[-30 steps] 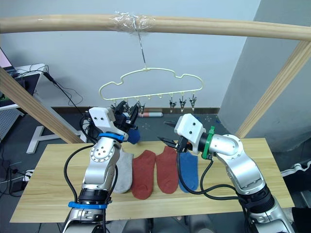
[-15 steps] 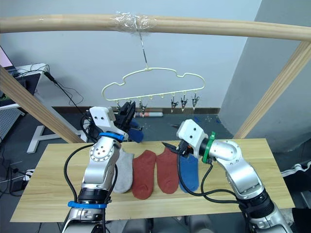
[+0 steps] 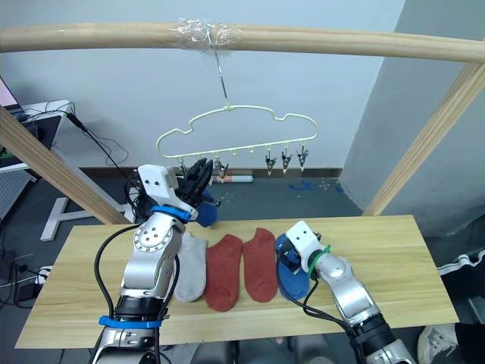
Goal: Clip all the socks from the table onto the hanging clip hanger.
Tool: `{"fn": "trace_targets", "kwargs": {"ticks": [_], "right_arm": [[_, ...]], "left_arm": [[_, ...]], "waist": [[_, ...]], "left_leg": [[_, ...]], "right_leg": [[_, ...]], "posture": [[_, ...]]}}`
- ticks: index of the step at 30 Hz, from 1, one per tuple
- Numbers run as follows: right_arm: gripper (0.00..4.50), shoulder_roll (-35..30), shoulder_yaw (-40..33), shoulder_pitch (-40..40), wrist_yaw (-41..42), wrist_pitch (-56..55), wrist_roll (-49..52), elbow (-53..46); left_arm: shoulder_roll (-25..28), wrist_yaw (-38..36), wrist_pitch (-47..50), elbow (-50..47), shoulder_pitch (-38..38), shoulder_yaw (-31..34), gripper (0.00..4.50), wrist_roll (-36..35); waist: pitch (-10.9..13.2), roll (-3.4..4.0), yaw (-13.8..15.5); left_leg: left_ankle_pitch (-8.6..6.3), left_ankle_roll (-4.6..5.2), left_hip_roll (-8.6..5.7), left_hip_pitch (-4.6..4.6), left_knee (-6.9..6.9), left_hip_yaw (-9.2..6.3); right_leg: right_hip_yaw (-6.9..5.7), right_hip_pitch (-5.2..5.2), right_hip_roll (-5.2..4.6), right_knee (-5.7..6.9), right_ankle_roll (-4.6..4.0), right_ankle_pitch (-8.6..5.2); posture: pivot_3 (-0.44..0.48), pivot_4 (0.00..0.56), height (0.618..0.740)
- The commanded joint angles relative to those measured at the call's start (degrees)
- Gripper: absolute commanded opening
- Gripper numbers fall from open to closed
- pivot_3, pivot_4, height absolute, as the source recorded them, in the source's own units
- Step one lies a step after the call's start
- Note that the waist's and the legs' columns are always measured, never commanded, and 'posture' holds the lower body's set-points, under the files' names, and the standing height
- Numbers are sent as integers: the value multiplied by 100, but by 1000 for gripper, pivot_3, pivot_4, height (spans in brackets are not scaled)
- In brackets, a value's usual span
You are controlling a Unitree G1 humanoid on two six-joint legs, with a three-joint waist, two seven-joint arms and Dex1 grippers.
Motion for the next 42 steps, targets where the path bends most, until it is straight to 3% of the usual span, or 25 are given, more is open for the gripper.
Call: {"fn": "trace_targets", "kwargs": {"ticks": [1, 3, 5, 9, 17, 21, 25, 28, 32, 42], "right_arm": [[4500, 218, -173, -237, -167, -253, 10, 454], [4500, 426, -307, -416, -281, -306, 92, 996], [4156, 536, -396, -512, -324, -299, 120, 1324], [2912, 632, -475, -542, -239, -277, 168, 1526], [0, 554, -382, -377, -70, -407, 44, 1231], [0, 312, -26, -359, 312, -490, -143, 400], [0, -45, 534, -572, 927, -514, -384, -794], [0, -60, 789, -839, 1114, -602, -495, -1099], [0, 308, 971, -1392, 1160, -736, -498, -1033], [0, 868, 919, -1968, 1046, -1226, -459, -166]], "left_arm": [[57, -60, 36, -267, 5, 35, 121, -69], [67, -73, 94, -278, 1, 44, 121, -79], [73, -79, 131, -293, -4, 51, 121, -77], [95, -84, 213, -341, 3, 67, 121, -75], [148, -258, 691, -636, 3, 160, 121, -380], [314, -615, 1192, -879, -70, 304, 121, -908], [594, -1081, 2166, -1207, -154, 585, 121, -1901], [753, -1230, 2716, -1317, -195, 747, 121, -2426], [880, -1297, 3413, -1423, -281, 906, 121, -3054], [962, -1220, 3660, -1565, -305, 800, 121, -3149]], "waist": [[0, 0, -1], [0, 0, -2], [1, 1, 0], [1, 2, 14], [1, 2, 20], [12, 5, 17], [28, 3, -15], [28, 2, -16], [36, -9, -13], [35, -12, 52]], "left_leg": [[0, 0, 1, 0, 0, 0], [0, 0, 1, 1, 0, 0], [0, 0, 1, 1, 0, 0], [0, 0, 0, 0, -1, 0], [0, 0, 1, 1, -1, -1], [0, 0, 1, -1, -1, 0], [0, 0, 4, -2, -1, -3], [0, 0, 5, 0, -4, -10], [0, -1, 4, -2, -3, -9], [0, -3, 1, -6, -3, -9]], "right_leg": [[0, 0, 0, 0, -1, 0], [0, 0, 0, 0, -5, 3], [0, 0, 1, 1, -6, 3], [1, 0, 0, -1, -7, 4], [-1, 0, 0, 1, -4, 2], [1, -1, 0, -1, 0, 0], [-3, -4, 2, 2, 3, -2], [-8, -3, 5, 1, 4, -3], [-7, -3, 4, -1, 4, -3], [-10, -4, -5, -2, -25, 14]], "posture": [[-15, 208, 705], [-10, 209, 705], [-10, 209, 705], [1, 209, 705], [-3, 209, 705], [-3, 209, 705], [-4, 206, 705], [-3, 201, 705], [-3, 198, 705], [11, 178, 705]]}}
